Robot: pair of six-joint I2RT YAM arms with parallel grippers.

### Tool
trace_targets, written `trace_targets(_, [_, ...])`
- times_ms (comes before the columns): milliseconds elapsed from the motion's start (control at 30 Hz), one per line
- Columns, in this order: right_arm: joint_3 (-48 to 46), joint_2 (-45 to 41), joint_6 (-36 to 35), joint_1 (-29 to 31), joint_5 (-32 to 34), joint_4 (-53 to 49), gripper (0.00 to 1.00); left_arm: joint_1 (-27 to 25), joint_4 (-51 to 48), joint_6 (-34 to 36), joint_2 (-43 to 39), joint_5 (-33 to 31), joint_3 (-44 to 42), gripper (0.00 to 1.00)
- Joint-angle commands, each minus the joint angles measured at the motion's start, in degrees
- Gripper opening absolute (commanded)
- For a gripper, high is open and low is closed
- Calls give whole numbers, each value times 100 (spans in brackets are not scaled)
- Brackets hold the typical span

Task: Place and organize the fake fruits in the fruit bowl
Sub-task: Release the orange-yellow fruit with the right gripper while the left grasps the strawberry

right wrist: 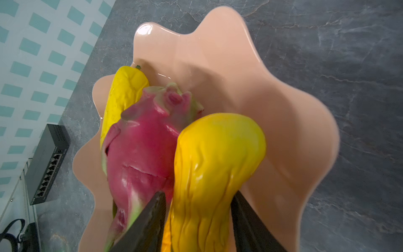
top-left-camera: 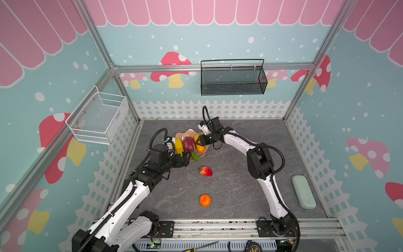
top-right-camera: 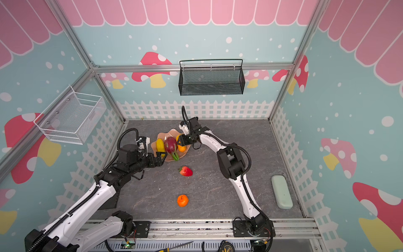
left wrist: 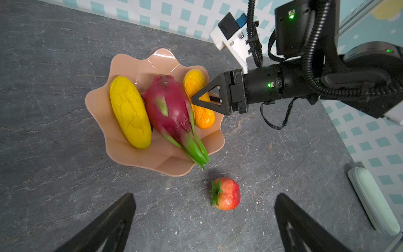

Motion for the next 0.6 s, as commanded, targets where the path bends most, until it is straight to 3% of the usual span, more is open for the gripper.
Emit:
trace_targets(0, [188, 79, -58, 51, 89, -74, 58, 32, 69, -60, 7, 95, -46, 100])
trace_targets(200, [238, -121, -176, 58, 218, -70, 70, 32, 123, -52, 57, 161, -87, 100])
trace_targets(333, [-50, -721, -277, 58, 410, 55, 80, -14, 119, -26, 202, 101, -134, 99])
trace_targets(433, [-1006, -1529, -312, 58, 637, 522, 83, -204, 55, 8, 471, -26, -95, 99])
trace_targets(567, [-2997, -3055, -314, 39, 916, 1343, 88, -782, 98, -189, 863, -307, -109, 98])
